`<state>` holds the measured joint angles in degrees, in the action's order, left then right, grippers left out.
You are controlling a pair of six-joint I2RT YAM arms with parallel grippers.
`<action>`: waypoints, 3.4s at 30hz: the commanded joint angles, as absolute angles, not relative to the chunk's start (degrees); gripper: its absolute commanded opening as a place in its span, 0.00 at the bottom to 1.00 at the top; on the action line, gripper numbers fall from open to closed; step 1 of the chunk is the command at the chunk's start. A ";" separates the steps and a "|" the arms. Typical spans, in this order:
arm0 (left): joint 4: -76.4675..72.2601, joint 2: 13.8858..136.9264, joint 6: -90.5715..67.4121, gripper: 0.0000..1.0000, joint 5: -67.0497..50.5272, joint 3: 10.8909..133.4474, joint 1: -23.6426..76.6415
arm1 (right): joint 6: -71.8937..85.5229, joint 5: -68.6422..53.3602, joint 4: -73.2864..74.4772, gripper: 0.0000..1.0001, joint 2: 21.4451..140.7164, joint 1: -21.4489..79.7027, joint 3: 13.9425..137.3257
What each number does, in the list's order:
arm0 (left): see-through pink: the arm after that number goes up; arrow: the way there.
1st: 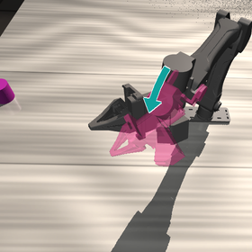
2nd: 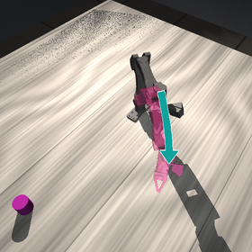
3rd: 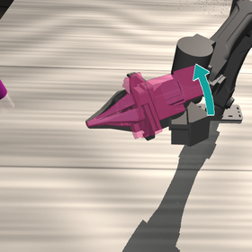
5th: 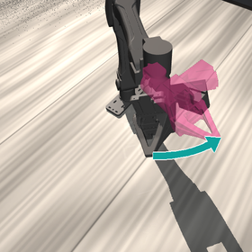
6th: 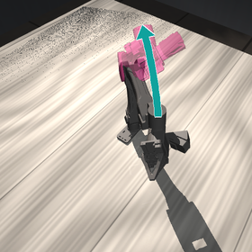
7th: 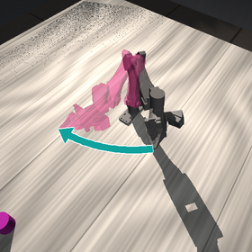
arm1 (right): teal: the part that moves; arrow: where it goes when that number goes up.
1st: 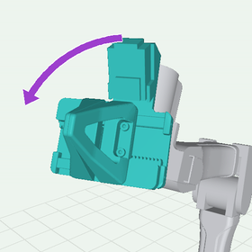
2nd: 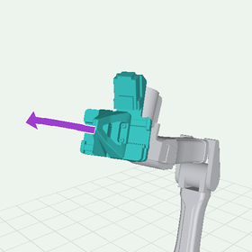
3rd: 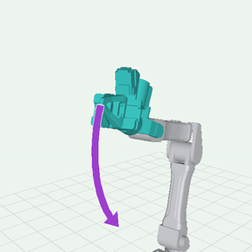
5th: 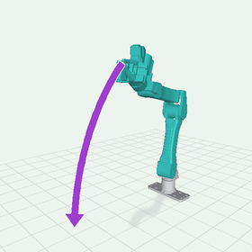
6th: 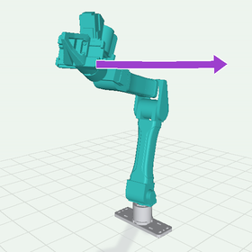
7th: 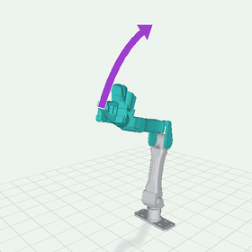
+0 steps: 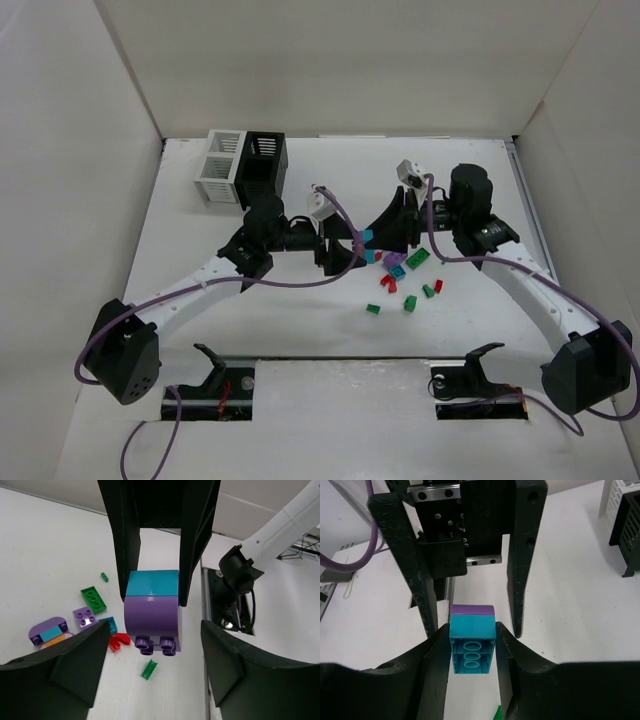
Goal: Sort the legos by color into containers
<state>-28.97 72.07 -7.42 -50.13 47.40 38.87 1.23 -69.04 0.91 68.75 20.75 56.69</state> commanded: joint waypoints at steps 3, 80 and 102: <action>-31.99 71.89 -6.68 0.53 -53.35 50.19 38.76 | -0.44 -71.89 -1.85 0.00 68.82 21.27 59.59; -2.46 97.57 -15.38 1.00 12.58 80.96 13.71 | -3.52 -48.87 13.54 0.00 68.82 1.23 61.00; -29.71 83.49 -11.16 1.00 -51.52 63.19 29.53 | 25.75 -66.53 -27.60 0.00 76.99 16.34 61.69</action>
<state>-24.34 83.15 -10.07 -46.48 60.69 28.75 23.73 -63.13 -19.59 77.69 14.48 57.41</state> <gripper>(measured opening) 0.996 0.424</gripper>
